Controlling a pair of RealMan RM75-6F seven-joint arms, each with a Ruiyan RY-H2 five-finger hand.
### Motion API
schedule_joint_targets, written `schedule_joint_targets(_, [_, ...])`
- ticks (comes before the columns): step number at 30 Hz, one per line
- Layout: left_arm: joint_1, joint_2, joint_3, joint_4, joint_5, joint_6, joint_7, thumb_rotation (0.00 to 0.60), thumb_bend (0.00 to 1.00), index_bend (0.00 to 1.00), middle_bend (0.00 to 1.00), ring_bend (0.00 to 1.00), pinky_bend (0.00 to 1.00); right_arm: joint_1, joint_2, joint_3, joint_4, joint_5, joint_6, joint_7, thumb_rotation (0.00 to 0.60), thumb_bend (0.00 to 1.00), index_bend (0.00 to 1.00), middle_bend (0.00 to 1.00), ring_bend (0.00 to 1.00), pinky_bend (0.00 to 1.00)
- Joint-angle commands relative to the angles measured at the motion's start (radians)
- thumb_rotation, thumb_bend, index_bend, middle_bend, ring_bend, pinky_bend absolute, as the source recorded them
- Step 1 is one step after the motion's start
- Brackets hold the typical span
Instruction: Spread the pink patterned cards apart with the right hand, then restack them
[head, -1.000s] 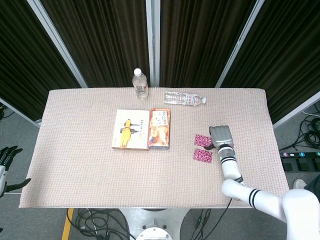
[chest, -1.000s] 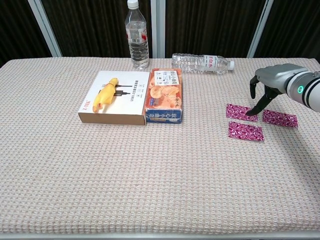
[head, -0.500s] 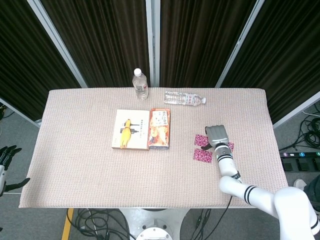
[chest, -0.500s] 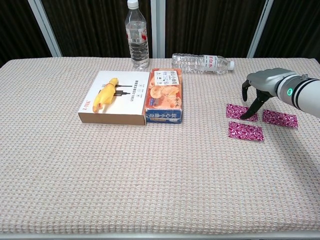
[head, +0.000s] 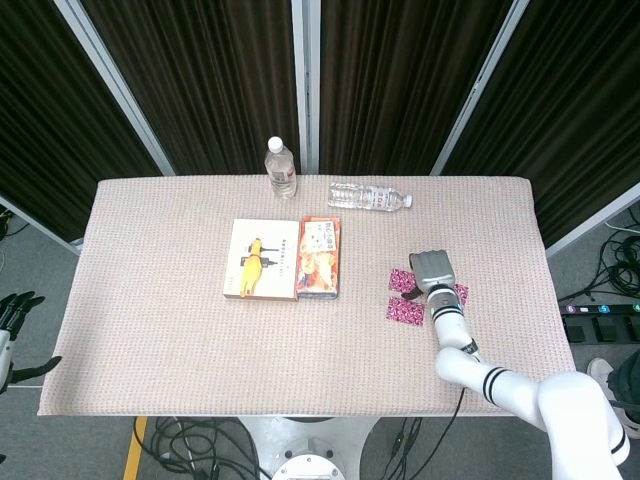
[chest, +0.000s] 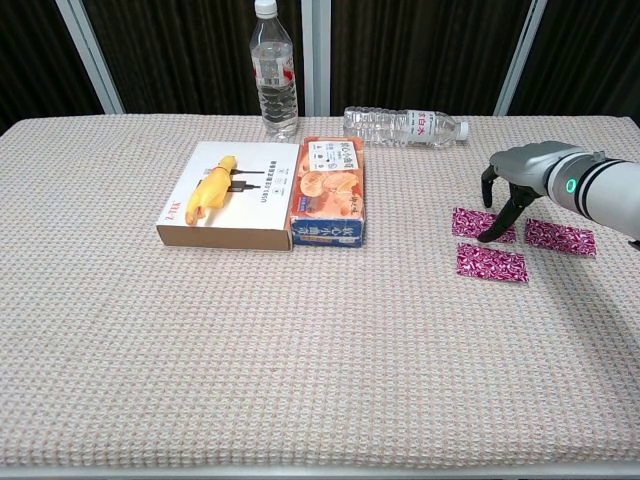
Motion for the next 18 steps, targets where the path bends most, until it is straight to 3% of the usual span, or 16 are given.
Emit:
schedule_joint_targets(1, [-0.001,0.002,0.0,-0.003,0.001,-0.001,-0.005,0.6,0.04,0.21,0.22,0.09,0.27,0.003,-0.003,-0.002,0.004,0.001,-0.003,0.002,0.378,0.04,0.38,1.0,1.0,1.0])
schedule_joint_targets(18, [-0.001,0.001,0.0,0.003,0.001,-0.001,-0.007,0.6,0.04,0.21,0.22,0.09,0.27,0.011,-0.021,-0.012,0.028,0.033,-0.003,-0.017,0.397,0.05,0.38,1.0,1.0,1.0])
